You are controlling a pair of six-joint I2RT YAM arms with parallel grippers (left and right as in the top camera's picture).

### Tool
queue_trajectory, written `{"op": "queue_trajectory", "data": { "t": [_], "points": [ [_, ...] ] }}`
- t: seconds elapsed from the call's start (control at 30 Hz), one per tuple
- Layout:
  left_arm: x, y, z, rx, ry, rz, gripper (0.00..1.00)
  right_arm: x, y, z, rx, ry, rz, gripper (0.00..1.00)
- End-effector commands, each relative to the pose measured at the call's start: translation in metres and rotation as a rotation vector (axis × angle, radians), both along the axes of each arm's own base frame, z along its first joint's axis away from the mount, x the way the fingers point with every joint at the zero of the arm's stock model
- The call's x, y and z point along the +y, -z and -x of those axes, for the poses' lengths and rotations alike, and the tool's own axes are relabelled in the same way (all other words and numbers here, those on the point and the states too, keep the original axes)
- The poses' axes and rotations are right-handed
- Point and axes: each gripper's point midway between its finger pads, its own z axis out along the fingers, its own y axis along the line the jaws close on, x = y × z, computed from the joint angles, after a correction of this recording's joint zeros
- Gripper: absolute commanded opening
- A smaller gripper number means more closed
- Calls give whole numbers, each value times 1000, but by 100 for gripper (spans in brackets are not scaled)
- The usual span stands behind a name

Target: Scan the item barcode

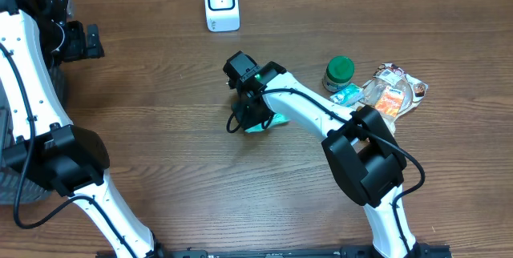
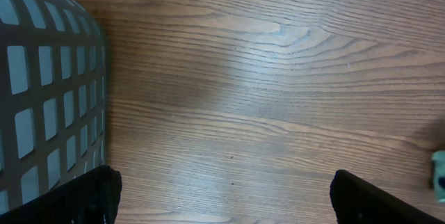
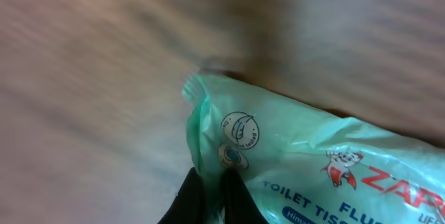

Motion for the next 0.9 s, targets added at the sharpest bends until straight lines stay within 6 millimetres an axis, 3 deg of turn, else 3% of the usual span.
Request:
{"op": "queue_trajectory", "data": {
  "t": [0.0,0.33,0.5,0.63,0.7,0.77,0.83,0.87],
  "points": [
    [-3,-12,-2,-35,16,-11,99,37,-20,17,108,-9,-177,4],
    [-3,-12,-2,-35,16,-11,100,86,-143,22,110,-119,-585,4],
    [-3,-12,-2,-35,16,-11,99,94,-173,27,199,-182,-791,4],
    [-3,-12,-2,-35,16,-11,100,86,-161,11,208,-111,-804,4],
    [-3,-12,-2,-35,16,-11,100,75,-140,-1,207,-39,-759,4],
    [-4,-12,-2,-35,16,-11,100,53,-104,-14,176,60,-644,4],
    [-3,-12,-2,-35,16,-11,99,39,-87,-19,142,107,-552,6],
    [-3,-12,-2,-35,16,-11,99,35,-83,-21,129,118,-525,12]
  ]
}}
